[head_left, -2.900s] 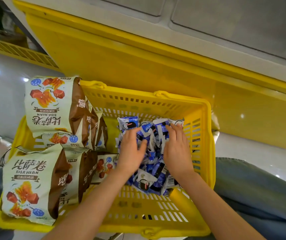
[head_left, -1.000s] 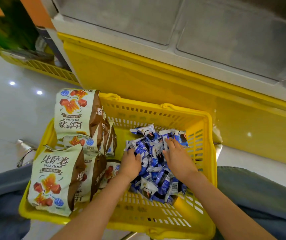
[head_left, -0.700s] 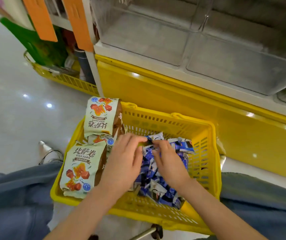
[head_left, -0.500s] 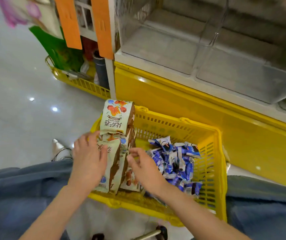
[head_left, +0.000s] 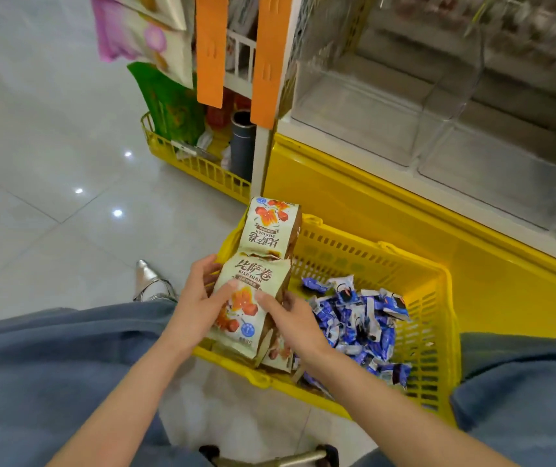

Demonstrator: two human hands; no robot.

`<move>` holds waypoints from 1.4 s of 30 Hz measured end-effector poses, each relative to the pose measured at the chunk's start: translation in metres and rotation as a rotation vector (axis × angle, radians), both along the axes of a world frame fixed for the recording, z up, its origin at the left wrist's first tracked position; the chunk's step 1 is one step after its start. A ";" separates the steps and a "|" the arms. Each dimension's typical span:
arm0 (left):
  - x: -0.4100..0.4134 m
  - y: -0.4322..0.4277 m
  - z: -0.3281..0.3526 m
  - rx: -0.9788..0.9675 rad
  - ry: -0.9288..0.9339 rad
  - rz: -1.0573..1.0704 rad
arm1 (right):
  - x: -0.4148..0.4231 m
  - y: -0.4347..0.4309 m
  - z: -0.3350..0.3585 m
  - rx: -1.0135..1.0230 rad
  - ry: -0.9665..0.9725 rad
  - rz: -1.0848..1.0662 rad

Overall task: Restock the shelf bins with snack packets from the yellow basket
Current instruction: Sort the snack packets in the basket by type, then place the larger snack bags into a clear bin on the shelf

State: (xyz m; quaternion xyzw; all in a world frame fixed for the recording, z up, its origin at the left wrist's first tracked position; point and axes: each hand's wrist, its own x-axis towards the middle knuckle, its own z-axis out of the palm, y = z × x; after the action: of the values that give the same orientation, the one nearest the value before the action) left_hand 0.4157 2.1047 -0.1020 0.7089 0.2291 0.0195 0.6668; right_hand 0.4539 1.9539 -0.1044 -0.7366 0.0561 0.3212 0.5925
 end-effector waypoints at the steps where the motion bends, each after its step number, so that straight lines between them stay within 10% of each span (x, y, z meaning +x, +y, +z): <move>1: -0.001 0.003 0.005 -0.067 0.025 -0.002 | 0.004 -0.004 0.006 0.032 -0.019 0.009; 5: -0.005 0.014 0.016 -0.447 0.145 -0.201 | 0.023 -0.016 0.026 0.088 -0.038 0.164; 10: -0.004 0.022 0.019 -0.332 0.035 -0.019 | 0.034 -0.018 0.012 -0.087 -0.167 0.081; 19: -0.007 0.034 0.017 -0.360 -0.024 0.217 | -0.004 0.001 -0.060 -0.147 0.319 0.040; 42: 0.016 -0.013 0.033 0.016 -0.140 0.223 | 0.048 -0.107 0.063 -0.250 -0.172 0.075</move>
State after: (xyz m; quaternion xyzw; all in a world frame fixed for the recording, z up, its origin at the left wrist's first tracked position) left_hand 0.4316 2.0916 -0.0694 0.6812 0.2590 0.1448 0.6693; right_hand 0.5018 1.8469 -0.0416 -0.8312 0.0173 0.2692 0.4862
